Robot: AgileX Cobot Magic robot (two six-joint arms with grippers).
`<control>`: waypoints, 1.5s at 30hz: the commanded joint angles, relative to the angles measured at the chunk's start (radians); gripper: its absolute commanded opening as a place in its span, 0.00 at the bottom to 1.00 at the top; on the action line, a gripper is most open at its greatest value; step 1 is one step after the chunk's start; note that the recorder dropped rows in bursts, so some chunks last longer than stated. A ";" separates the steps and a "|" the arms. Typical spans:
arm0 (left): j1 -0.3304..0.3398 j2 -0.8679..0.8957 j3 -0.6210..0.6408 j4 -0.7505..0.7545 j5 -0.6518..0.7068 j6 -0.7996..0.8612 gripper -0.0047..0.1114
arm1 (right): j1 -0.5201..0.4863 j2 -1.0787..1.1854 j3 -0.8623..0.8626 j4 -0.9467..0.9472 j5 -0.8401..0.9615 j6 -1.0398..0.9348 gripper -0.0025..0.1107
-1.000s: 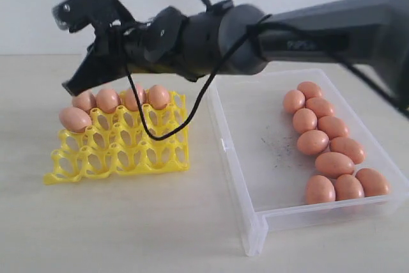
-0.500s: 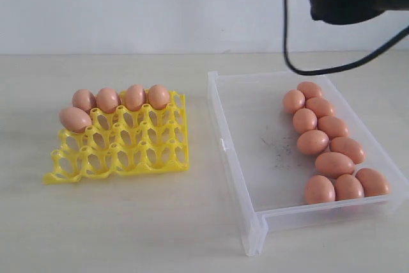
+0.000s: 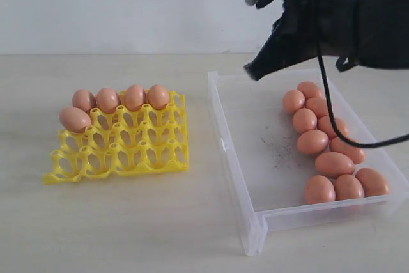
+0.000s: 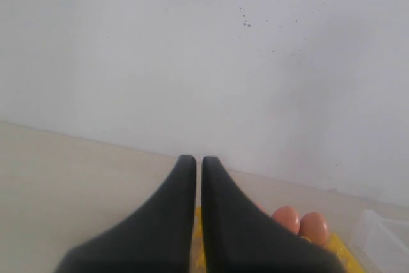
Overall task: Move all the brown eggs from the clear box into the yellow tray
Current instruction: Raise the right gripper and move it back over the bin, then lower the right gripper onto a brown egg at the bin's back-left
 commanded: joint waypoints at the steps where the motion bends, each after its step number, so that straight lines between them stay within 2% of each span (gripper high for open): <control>1: -0.004 -0.003 -0.003 -0.003 0.000 0.009 0.07 | -0.012 -0.010 0.069 -0.008 0.399 0.036 0.02; 4: -0.004 -0.003 -0.003 -0.003 0.000 0.009 0.07 | -0.012 -0.011 0.102 -0.008 0.671 0.187 0.02; 6: -0.004 -0.003 -0.003 -0.003 0.000 0.009 0.07 | -0.012 -0.011 0.105 -0.169 0.780 0.441 0.02; 9: -0.004 -0.003 -0.003 -0.003 0.000 0.009 0.07 | -0.012 -0.011 0.105 -0.588 0.822 0.796 0.02; 11: -0.004 -0.003 -0.003 -0.003 0.000 0.009 0.07 | -0.012 -0.011 0.105 -0.945 0.742 1.098 0.02; 14: -0.004 -0.003 -0.003 -0.003 0.000 0.009 0.07 | -0.033 -0.011 0.111 -1.448 0.526 1.657 0.02; 17: -0.004 -0.003 -0.003 -0.003 0.000 0.009 0.07 | -0.106 -0.009 0.146 -1.717 0.290 1.938 0.02; 21: -0.004 -0.003 -0.003 -0.003 0.000 0.009 0.07 | -0.196 0.007 0.208 -1.737 0.051 1.973 0.02; 24: -0.004 -0.003 -0.003 -0.003 0.000 0.009 0.07 | -0.264 0.044 0.205 -1.743 0.079 1.968 0.02; 28: -0.004 -0.003 -0.003 -0.003 0.000 0.009 0.07 | -0.360 0.110 0.089 -1.747 0.367 1.959 0.02; 31: -0.004 -0.003 -0.003 -0.003 0.000 0.009 0.07 | -0.401 0.179 -0.074 -1.747 0.729 1.906 0.02; 33: -0.004 -0.003 -0.003 -0.003 0.000 0.009 0.07 | -0.406 0.235 -0.189 -1.732 0.977 1.780 0.02; 36: -0.004 -0.003 -0.003 -0.003 0.000 0.009 0.07 | -0.401 0.300 -0.295 -1.625 1.221 1.507 0.02; 39: -0.004 -0.003 -0.003 -0.003 0.000 0.009 0.07 | -0.374 0.334 -0.325 -1.588 1.311 1.276 0.02; 42: -0.004 -0.003 -0.003 -0.003 0.000 0.009 0.07 | -0.341 0.348 -0.323 -1.610 1.254 1.190 0.02; 45: -0.004 -0.003 -0.003 -0.003 0.000 0.009 0.07 | -0.320 0.348 -0.323 -1.648 1.275 1.080 0.02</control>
